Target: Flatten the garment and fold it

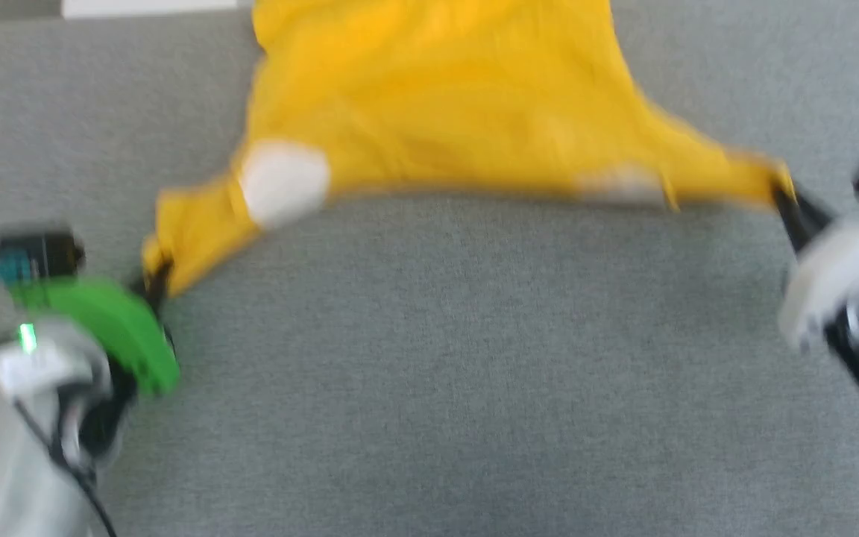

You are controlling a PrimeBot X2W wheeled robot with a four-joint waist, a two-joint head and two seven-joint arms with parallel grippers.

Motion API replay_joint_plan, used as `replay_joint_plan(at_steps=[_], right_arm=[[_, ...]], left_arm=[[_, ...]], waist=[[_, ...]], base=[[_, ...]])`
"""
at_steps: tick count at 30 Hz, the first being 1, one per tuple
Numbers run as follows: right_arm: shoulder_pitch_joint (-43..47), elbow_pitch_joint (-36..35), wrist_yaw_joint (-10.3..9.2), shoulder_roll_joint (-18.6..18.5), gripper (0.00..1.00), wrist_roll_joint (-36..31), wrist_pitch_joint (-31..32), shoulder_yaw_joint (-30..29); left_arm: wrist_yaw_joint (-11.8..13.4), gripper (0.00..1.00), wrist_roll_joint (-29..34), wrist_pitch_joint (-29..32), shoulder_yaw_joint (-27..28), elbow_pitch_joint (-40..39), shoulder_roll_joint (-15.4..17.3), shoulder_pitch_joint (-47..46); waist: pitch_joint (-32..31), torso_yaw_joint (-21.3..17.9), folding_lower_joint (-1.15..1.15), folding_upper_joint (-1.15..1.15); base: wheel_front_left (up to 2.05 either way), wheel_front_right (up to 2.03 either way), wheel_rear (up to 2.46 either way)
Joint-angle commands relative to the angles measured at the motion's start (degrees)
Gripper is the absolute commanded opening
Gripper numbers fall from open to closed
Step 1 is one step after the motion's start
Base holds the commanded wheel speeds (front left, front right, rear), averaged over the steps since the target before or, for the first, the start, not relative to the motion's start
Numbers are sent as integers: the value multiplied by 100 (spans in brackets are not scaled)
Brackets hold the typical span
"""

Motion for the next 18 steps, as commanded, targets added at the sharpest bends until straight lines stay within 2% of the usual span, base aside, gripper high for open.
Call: replay_joint_plan(at_steps=[1, 4, 8, 14, 18], right_arm=[[337, -191, -11, 105, 0, 34, 124, -163], [1136, -636, -11, 312, 0, -44, 357, -619], [1994, -1111, -11, 786, 0, -218, 667, -1110], [2834, -1583, -11, 1347, 0, -342, 1199, -1617], [3247, -1748, -11, 1521, 0, -197, 1597, -1846]], left_arm=[[108, 0, -152, 20, 77, -176, -52, 350], [326, 0, -397, 52, 193, -609, -157, 1119], [582, 0, -598, 96, 256, -971, -279, 1965], [935, 0, -745, 235, 249, -1241, -394, 2877], [1144, 0, -787, 300, 299, -1263, -377, 3335]], waist=[[-377, 107, 0, 0], [-528, 146, 0, 0], [-731, 186, 0, 0], [-996, 269, 0, 0], [-1123, 335, 0, 0]], base=[[0, 0, 0], [0, 0, 0], [0, 0, 0], [0, 0, 0], [0, 0, 0]])
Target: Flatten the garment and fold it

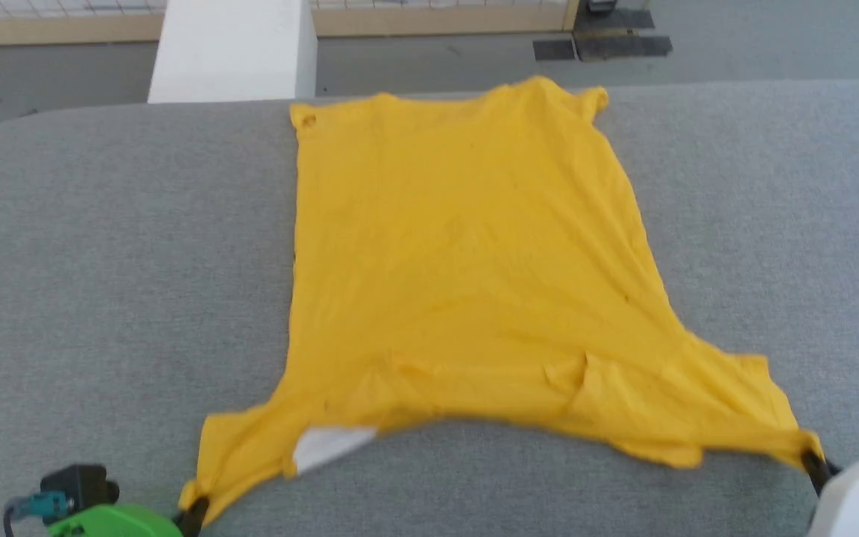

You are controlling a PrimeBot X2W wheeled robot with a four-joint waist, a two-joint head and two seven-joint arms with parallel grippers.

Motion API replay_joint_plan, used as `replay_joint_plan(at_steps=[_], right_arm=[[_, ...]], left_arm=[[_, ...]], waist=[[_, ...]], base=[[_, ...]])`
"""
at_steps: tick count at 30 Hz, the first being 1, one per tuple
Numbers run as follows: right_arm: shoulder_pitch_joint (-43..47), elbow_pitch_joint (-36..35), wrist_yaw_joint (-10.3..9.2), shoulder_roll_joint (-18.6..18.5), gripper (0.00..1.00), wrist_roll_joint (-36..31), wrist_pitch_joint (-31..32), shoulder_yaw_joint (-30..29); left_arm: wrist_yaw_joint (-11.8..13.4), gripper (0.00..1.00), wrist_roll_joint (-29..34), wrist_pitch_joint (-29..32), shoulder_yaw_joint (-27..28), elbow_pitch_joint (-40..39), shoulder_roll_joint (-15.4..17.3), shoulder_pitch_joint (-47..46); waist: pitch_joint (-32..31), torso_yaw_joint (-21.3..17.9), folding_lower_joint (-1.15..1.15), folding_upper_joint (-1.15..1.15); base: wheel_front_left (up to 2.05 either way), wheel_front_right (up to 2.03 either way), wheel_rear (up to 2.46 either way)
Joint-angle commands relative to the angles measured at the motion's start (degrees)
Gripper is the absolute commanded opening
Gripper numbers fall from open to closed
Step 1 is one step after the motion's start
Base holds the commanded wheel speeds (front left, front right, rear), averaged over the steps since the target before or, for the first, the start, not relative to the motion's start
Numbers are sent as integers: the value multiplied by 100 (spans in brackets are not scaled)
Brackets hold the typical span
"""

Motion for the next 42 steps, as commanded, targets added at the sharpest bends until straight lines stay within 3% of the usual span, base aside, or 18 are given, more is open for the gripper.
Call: replay_joint_plan(at_steps=[1, 9, 18, 20, 21, 27, 34, 35, 42], right_arm=[[144, -55, -11, 20, 0, 56, 122, -94], [362, 471, -11, 44, 0, 357, 425, -397], [56, 1616, -11, 45, 0, 525, -45, -147], [24, 1674, -11, 45, 49, 550, -125, -71], [20, 1641, -11, 45, 100, 582, -161, -47], [16, 776, -11, 45, 100, 598, -471, -8], [-707, 18, -11, 45, 100, 586, -1494, 137], [-1367, 183, -11, 19, 100, 433, -1979, 229], [-3210, 1493, -11, -282, 100, 195, -2550, 111]], left_arm=[[129, 0, 38, 66, -1, 99, 42, 267], [144, 0, -42, -138, 20, 266, -149, 479], [-120, 0, -44, -411, -67, 526, -323, 149], [-182, 0, -63, -444, -78, 550, -344, 102], [-209, 0, -74, -459, -79, 558, -352, 86], [-303, 0, -68, -537, -91, 533, -344, 41], [-410, 0, 8, -600, -193, 400, -355, -142], [-448, 0, 77, -617, -257, 333, -350, -269], [-547, 0, 202, -623, -457, 172, -431, -665]], waist=[[-114, 92, 1, 0], [-110, 209, 1, 0], [-94, 317, 1, 0], [-103, 337, 1, 0], [-111, 346, 1, 0], [-130, 434, 1, 0], [-76, 650, 1, 0], [35, 759, 1, 0], [533, 1144, 1, 0]], base=[[0, 0, 0], [0, 0, 0], [0, 0, 0], [0, 0, 0], [0, 0, 0], [0, 0, 0], [0, 0, 0], [0, 0, 0], [0, 0, 0]])
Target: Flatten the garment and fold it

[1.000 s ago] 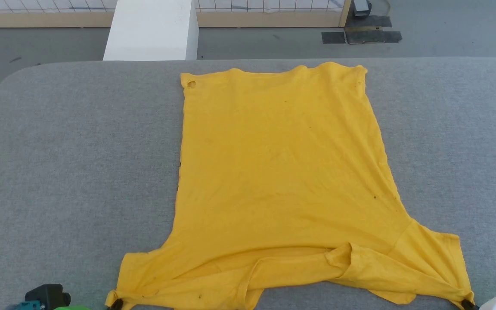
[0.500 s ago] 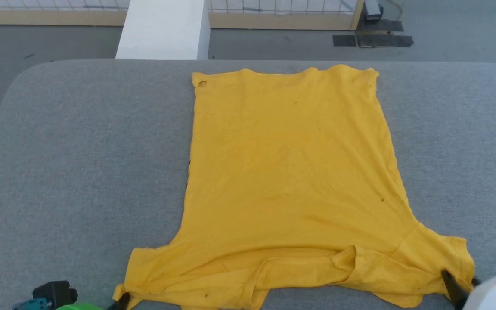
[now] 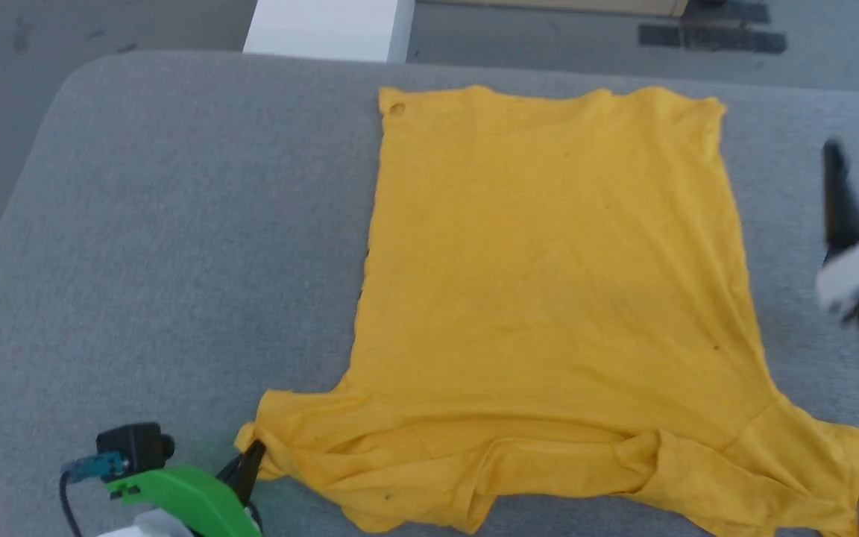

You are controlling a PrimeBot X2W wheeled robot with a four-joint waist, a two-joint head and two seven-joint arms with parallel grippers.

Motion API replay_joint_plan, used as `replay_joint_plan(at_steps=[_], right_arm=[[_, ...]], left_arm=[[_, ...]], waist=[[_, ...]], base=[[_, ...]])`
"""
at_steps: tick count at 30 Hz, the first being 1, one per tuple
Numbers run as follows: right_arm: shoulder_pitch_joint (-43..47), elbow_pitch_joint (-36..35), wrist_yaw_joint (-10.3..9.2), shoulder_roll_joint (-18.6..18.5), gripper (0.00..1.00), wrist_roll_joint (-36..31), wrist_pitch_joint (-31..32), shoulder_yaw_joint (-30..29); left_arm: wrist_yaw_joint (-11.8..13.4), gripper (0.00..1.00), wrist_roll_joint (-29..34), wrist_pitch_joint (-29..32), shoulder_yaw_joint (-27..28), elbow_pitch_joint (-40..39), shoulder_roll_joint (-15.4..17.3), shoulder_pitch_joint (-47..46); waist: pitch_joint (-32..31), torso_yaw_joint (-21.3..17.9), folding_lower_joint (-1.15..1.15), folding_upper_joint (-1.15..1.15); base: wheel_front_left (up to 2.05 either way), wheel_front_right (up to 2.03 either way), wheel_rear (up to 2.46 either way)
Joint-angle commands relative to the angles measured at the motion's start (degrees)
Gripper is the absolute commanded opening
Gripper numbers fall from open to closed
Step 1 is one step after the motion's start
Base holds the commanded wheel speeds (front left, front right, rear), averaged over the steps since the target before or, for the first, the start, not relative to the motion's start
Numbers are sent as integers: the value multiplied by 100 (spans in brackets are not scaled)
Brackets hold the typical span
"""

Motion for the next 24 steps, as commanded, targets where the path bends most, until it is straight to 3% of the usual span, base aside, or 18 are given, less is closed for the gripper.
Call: replay_joint_plan(at_steps=[1, 6, 12, 18, 24], right_arm=[[-421, 297, -6, -98, 100, -68, -57, -67], [-1702, 1379, -6, -439, 100, -360, 220, -261], [-2994, 2320, -6, -734, 100, -980, 1311, -521], [-3801, 2611, -6, -815, 100, -1816, 2612, -833], [-4104, 2440, -6, -681, 100, -2450, 3754, -1052]], left_arm=[[-40, 0, 80, -38, -30, -18, -35, -160], [-119, 0, 162, -105, -169, -19, -156, -456], [-220, 0, 254, -218, -319, 15, -304, -770], [-332, 0, 283, -362, -425, 69, -462, -998], [-366, 0, 287, -436, -453, 98, -524, -1100]], waist=[[392, 326, 0, 0], [938, 652, 0, 0], [1605, 988, 0, 0], [2123, 1199, 0, 0], [2428, 1241, 0, 0]], base=[[0, 0, 0], [0, 0, 0], [0, 0, 0], [0, 0, 0], [0, 0, 0]])
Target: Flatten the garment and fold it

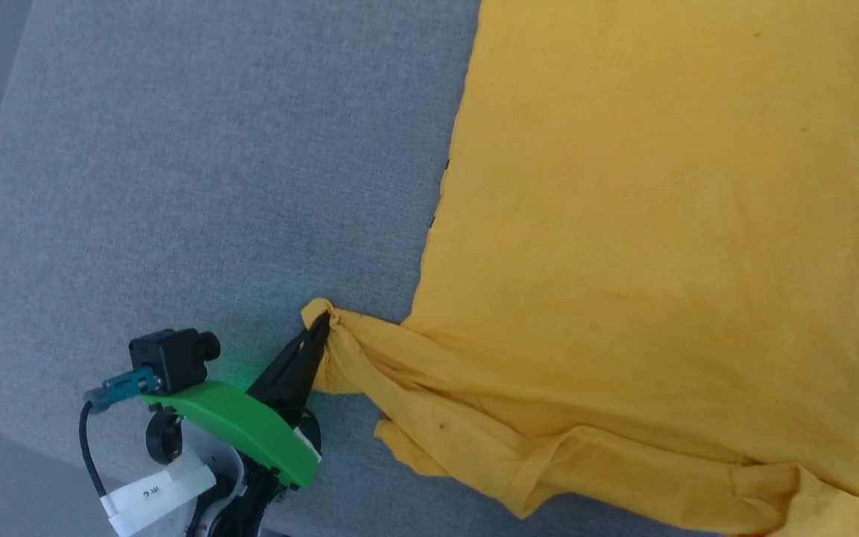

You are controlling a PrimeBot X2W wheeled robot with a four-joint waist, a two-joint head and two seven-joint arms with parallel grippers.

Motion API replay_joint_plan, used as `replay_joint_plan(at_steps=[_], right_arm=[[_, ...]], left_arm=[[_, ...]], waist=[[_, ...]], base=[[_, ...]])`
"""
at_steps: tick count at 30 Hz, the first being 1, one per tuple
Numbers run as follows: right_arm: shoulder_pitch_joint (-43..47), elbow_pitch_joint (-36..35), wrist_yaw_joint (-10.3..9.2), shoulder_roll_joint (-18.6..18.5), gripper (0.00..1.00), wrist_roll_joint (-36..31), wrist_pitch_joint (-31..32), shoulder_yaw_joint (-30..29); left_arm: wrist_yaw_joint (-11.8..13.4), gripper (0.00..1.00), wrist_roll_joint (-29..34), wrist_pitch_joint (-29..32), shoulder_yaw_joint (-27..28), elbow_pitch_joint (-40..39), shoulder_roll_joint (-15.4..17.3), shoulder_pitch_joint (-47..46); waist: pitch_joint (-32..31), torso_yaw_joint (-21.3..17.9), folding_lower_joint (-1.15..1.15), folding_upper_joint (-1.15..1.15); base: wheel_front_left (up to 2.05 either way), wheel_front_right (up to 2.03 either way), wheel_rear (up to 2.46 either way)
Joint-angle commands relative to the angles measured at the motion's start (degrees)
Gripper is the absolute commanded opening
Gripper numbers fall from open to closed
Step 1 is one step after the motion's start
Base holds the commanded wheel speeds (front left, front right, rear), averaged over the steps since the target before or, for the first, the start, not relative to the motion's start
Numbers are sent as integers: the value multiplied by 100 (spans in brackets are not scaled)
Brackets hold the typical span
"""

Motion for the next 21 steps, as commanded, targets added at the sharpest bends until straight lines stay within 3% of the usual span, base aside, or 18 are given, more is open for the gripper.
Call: replay_joint_plan(at_steps=[1, 2, 3, 4, 5, 7, 8, 13, 21], right_arm=[[-113, -94, -8, 38, 100, -113, 203, 33], [-113, -153, -8, 42, 100, -174, 374, 84], [-107, -195, -8, 43, 87, -224, 512, 126], [-92, -249, -8, 37, 49, -282, 676, 175], [-76, -289, -8, 31, 43, -318, 765, 198], [-1, -468, -8, -4, 11, -405, 960, 283], [53, -587, -8, -34, 0, -426, 952, 320], [520, -1053, -8, -245, 0, -329, 201, 507], [1993, -1672, -8, -272, 0, 430, -2302, 324]], left_arm=[[135, 0, 77, 141, -70, 393, -58, -41], [128, 0, 75, 146, -77, 405, -56, -56], [124, 0, 77, 144, -82, 414, -58, -68], [118, 0, 74, 145, -92, 423, -65, -83], [116, 0, 70, 147, -96, 428, -70, -90], [120, 0, 66, 149, -100, 441, -72, -105], [123, 0, 63, 151, -98, 447, -68, -110], [124, 0, 58, 160, -99, 494, -34, -98], [178, 0, 6, 171, -37, 569, 72, 117]], waist=[[369, 226, 0, -1], [390, 223, 0, -1], [404, 218, 0, -1], [415, 206, 0, -1], [417, 198, 0, -1], [408, 172, 0, -1], [393, 161, 0, -1], [224, 112, 0, -1], [-511, -186, 0, -1]], base=[[0, 0, 0], [0, 0, 0], [0, 0, 0], [0, 0, 0], [0, 0, 0], [0, 0, 0], [0, 0, 0], [0, 0, 0], [0, 0, 0]])
